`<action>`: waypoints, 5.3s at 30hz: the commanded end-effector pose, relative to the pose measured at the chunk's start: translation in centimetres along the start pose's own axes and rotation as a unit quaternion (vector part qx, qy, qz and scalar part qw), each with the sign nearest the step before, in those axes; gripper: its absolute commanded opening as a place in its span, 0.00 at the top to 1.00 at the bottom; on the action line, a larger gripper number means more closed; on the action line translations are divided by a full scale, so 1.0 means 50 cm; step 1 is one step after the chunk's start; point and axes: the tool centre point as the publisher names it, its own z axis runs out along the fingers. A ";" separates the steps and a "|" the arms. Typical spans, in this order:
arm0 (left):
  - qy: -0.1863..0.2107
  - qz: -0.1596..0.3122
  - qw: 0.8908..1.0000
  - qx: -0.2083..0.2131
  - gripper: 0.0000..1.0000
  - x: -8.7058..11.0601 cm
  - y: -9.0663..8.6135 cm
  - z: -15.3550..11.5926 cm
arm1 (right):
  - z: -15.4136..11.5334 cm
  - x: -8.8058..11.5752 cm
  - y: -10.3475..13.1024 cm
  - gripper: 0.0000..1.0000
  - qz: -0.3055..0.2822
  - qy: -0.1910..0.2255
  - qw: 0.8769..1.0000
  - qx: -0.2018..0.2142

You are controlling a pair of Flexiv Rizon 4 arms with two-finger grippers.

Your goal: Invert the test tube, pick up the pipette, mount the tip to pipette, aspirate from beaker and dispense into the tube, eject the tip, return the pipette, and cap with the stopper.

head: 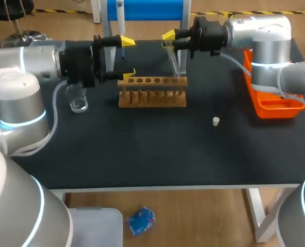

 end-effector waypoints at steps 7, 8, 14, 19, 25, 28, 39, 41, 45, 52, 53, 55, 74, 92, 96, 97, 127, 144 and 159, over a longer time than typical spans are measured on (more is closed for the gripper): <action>-0.033 0.016 0.999 0.032 0.00 0.014 -0.009 0.061 | 0.000 0.003 -0.001 1.00 0.000 -0.002 1.000 -0.001; -0.033 0.016 0.999 0.032 0.00 0.014 -0.009 0.061 | 0.000 0.003 -0.001 1.00 0.000 -0.002 1.000 -0.001; -0.033 0.016 0.999 0.032 0.00 0.014 -0.009 0.061 | 0.000 0.003 -0.001 1.00 0.000 -0.002 1.000 -0.001; -0.033 0.016 0.999 0.032 0.00 0.014 -0.009 0.061 | 0.000 0.003 -0.001 1.00 0.000 -0.002 1.000 -0.001; -0.032 0.015 0.999 0.040 0.00 0.019 -0.016 0.075 | 0.000 0.003 -0.001 1.00 0.000 -0.002 1.000 -0.001; -0.022 0.019 0.998 0.059 0.00 0.025 -0.030 0.115 | 0.000 0.003 -0.001 1.00 0.000 -0.002 1.000 -0.001; -0.018 0.026 0.995 0.096 0.00 0.038 -0.039 0.204 | 0.000 0.003 -0.001 1.00 0.000 -0.002 1.000 -0.001; -0.019 0.025 0.994 0.103 0.00 0.039 -0.041 0.214 | 0.000 0.003 -0.001 1.00 0.000 -0.002 1.000 -0.001; -0.018 0.025 0.993 0.113 0.00 0.038 -0.044 0.225 | 0.000 0.003 -0.001 1.00 0.000 -0.002 1.000 -0.001; -0.015 0.025 0.992 0.126 0.00 0.036 -0.050 0.243 | 0.000 0.003 -0.001 1.00 0.000 -0.002 1.000 -0.001; -0.014 0.025 0.991 0.127 0.00 0.035 -0.050 0.245 | 0.000 0.003 -0.001 1.00 0.000 -0.002 1.000 -0.001; -0.014 0.026 0.991 0.128 0.00 0.035 -0.050 0.246 | 0.000 0.003 -0.001 1.00 0.000 -0.002 1.000 -0.001; -0.009 0.026 0.991 0.134 0.58 0.030 -0.046 0.257 | 0.000 0.003 -0.001 1.00 0.000 -0.002 1.000 -0.001; -0.006 0.027 0.990 0.138 1.00 0.029 -0.050 0.260 | 0.000 0.003 -0.001 0.00 0.000 -0.002 1.000 -0.001; -0.006 0.027 0.990 0.138 1.00 0.029 -0.050 0.260 | 0.000 0.003 -0.001 0.00 0.000 -0.002 1.000 -0.001; -0.006 0.027 0.990 0.138 1.00 0.029 -0.050 0.260 | 0.000 0.003 -0.001 0.00 0.000 -0.002 1.000 -0.001; -0.006 0.027 0.990 0.138 1.00 0.029 -0.050 0.260 | -0.082 0.018 -0.018 0.00 -0.342 -0.101 0.934 -0.033; -0.006 0.027 0.990 0.138 1.00 0.029 -0.050 0.260 | -0.099 -0.056 -0.015 0.00 -0.424 -0.139 0.895 -0.016; -0.006 0.027 0.990 0.138 1.00 0.029 -0.050 0.260 | -0.165 -0.109 -0.043 0.00 -0.592 -0.197 0.781 0.021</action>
